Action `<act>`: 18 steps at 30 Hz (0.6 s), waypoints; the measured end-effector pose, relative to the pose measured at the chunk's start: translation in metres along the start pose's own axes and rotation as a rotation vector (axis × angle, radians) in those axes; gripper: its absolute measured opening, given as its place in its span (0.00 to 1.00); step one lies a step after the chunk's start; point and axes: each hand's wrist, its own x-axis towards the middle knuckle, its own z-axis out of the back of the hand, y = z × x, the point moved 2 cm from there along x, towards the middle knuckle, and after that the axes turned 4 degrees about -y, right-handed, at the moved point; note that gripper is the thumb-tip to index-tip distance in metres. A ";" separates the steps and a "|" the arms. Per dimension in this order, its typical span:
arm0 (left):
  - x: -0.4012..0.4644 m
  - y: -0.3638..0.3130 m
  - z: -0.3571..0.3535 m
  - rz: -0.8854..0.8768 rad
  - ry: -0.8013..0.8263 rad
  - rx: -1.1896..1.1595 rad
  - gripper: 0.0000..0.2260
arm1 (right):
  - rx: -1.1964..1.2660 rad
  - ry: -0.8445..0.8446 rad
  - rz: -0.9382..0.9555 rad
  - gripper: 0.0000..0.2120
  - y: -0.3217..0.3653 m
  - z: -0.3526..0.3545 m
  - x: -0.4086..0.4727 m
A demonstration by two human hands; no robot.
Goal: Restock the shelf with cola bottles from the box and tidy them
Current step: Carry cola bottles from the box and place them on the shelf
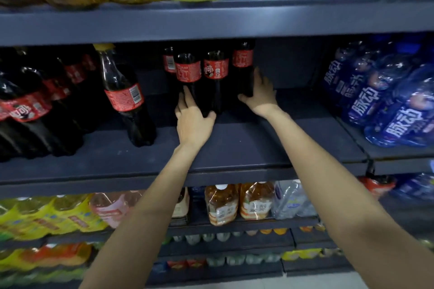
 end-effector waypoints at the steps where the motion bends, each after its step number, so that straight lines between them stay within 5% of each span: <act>1: -0.011 -0.007 0.002 -0.023 0.046 0.030 0.37 | -0.006 -0.007 0.021 0.41 0.000 0.008 -0.017; 5: -0.054 -0.034 0.008 -0.144 0.179 0.034 0.25 | -0.019 -0.137 0.098 0.28 -0.013 0.042 -0.093; 10: -0.121 -0.064 0.005 -0.248 0.148 -0.220 0.16 | -0.128 -0.521 0.222 0.11 -0.042 0.089 -0.209; 15: -0.216 -0.095 -0.030 -0.500 0.374 -0.373 0.11 | -0.163 -0.741 0.065 0.08 -0.097 0.126 -0.338; 18: -0.288 -0.112 -0.066 -0.412 0.633 -0.494 0.08 | -0.168 -0.659 -0.104 0.11 -0.146 0.140 -0.417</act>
